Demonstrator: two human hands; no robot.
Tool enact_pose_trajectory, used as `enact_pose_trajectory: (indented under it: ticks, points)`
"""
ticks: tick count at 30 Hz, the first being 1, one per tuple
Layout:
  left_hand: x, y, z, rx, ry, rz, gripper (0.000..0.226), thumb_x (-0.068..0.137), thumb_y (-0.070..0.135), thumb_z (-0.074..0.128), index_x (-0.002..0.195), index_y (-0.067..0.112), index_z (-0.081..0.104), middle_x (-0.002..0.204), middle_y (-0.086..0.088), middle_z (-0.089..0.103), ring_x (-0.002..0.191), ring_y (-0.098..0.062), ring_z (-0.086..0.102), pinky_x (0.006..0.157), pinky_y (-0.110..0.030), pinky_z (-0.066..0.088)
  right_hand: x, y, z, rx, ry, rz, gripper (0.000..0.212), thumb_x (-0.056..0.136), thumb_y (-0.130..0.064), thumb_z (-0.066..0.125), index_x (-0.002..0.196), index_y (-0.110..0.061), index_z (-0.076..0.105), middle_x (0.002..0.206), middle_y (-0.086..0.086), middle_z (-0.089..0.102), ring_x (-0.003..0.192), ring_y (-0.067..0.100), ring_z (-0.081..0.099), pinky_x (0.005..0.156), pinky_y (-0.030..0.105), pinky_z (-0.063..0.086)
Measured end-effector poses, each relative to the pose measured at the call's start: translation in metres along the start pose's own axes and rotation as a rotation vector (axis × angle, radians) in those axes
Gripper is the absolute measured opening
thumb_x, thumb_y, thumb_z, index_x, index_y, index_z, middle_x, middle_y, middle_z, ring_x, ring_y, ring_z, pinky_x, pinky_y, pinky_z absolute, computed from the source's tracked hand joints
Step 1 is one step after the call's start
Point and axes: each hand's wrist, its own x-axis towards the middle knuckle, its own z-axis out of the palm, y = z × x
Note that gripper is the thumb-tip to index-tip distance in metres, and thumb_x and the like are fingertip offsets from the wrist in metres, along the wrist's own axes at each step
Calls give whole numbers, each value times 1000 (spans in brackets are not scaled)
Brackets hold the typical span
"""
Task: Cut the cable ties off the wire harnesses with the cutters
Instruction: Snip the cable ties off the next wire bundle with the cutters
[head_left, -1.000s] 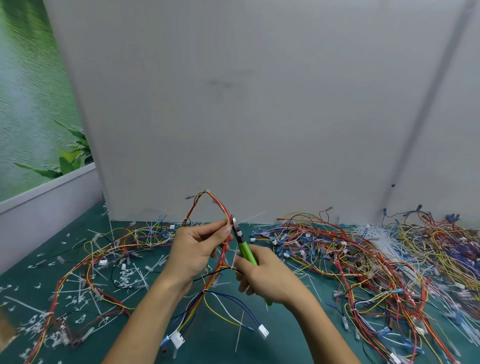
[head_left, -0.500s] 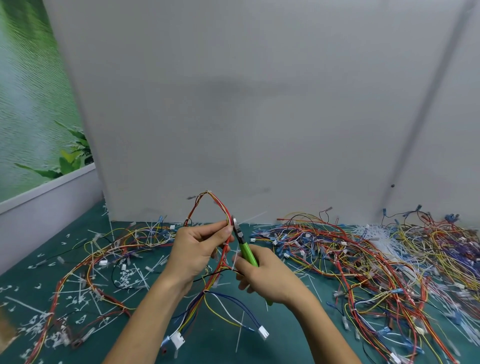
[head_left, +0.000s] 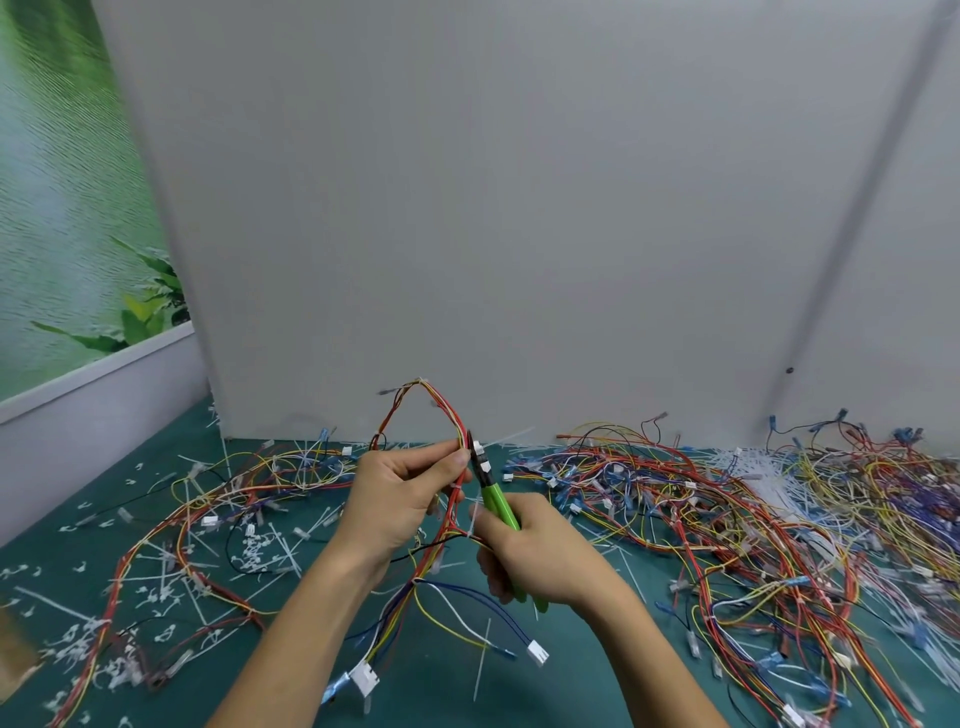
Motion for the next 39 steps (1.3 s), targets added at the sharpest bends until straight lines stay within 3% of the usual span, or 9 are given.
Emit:
enact_pose_trajectory:
  ticks: [4,9,13,19,23,29,35,39]
  points:
    - [0,-1,1,20,-11,5,13,82,28,77,88,38,82,82,-6,79,69,-11,69,59,-22,52,1,0,-2,-38,-2,18,35,106,-43,48,102,-10,57,84,3,69,69,10,70,69,31,59]
    - [0,0,0,25,-24,11,13,78,33,76,89,40,82,83,-5,79,69,-11,70,58,-21,52,-1,-2,-3,-36,-18,0,34,107,-44,47,92,-14,55,79,4,68,65,14,70,65,33,56]
    - [0,0,0,30,-14,11,16,85,23,76,86,38,82,82,-6,79,68,-13,70,55,-20,51,-3,-2,-2,-12,-18,-7,37,108,-39,46,82,-13,49,65,7,60,53,21,60,56,36,53]
    - [0,0,1,15,-11,-4,14,84,22,77,86,34,83,82,-8,78,68,-13,68,55,-20,49,-4,-2,-5,3,-17,16,36,108,-37,47,80,-14,46,63,4,56,51,22,56,53,33,50]
    - [0,-1,2,25,-15,-24,10,84,23,77,86,31,83,82,-7,78,69,-13,70,53,-19,48,-4,-2,-7,-42,-59,27,28,107,-33,48,88,-12,53,75,5,65,63,20,69,66,40,58]
    - [0,-2,3,45,-22,-33,11,87,21,76,90,28,82,83,-6,79,70,-11,71,55,-19,49,-4,-2,-10,-61,-43,52,22,105,-33,52,94,-15,57,85,3,71,82,25,77,71,35,59]
    - [1,0,1,25,8,-33,11,87,20,76,85,28,83,82,-7,79,70,-14,71,53,-18,49,-4,-2,-7,6,28,47,28,101,-25,53,79,-8,58,61,4,66,56,24,71,55,35,51]
    - [1,0,0,35,15,-29,12,87,19,76,83,29,82,82,-6,79,72,-13,72,52,-18,48,-4,-3,-5,51,52,56,26,96,-22,55,74,-8,59,59,7,64,51,23,66,51,32,47]
